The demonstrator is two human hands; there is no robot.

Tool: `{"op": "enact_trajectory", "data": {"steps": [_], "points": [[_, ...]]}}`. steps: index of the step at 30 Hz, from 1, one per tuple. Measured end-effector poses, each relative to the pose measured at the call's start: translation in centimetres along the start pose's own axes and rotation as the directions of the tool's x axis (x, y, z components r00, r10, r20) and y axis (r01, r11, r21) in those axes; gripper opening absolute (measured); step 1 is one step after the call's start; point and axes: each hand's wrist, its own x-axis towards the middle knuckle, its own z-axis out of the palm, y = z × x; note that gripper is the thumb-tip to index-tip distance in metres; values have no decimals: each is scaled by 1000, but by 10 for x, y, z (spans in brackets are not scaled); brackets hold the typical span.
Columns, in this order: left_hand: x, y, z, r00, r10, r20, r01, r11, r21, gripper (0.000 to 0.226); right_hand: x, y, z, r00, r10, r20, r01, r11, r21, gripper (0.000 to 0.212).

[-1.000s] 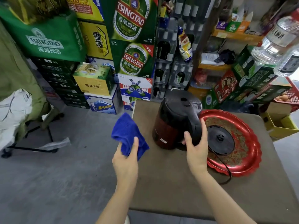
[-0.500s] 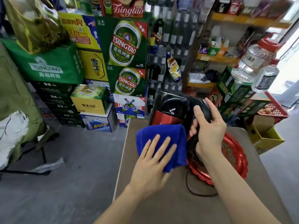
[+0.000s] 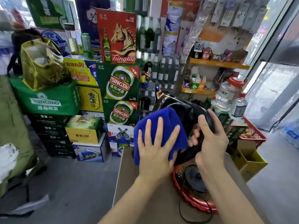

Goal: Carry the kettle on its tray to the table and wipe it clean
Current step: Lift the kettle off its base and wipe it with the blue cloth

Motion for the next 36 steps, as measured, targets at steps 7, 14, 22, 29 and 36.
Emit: {"op": "enact_trajectory", "data": {"steps": [7, 14, 22, 29, 36], "points": [[56, -7, -30, 972, -228, -59, 186, 896, -404, 63, -20, -20, 11, 993, -81, 81, 88, 993, -82, 51], [102, -50, -27, 717, -444, 537, 622, 62, -780, 64, -14, -65, 19, 980, -173, 95, 176, 984, -26, 51], [19, 5, -26, 973, -229, 35, 194, 720, -667, 67, -13, -64, 13, 977, -205, 65, 212, 968, -132, 45], [120, -2, -71, 949, -279, -147, 86, 678, -730, 61, -22, -91, 19, 957, -164, 238, 186, 980, -73, 60], [121, -42, -68, 674, -68, 735, 669, -367, -647, 44, -9, -120, 25, 947, -217, 236, 227, 974, -17, 45]]}}
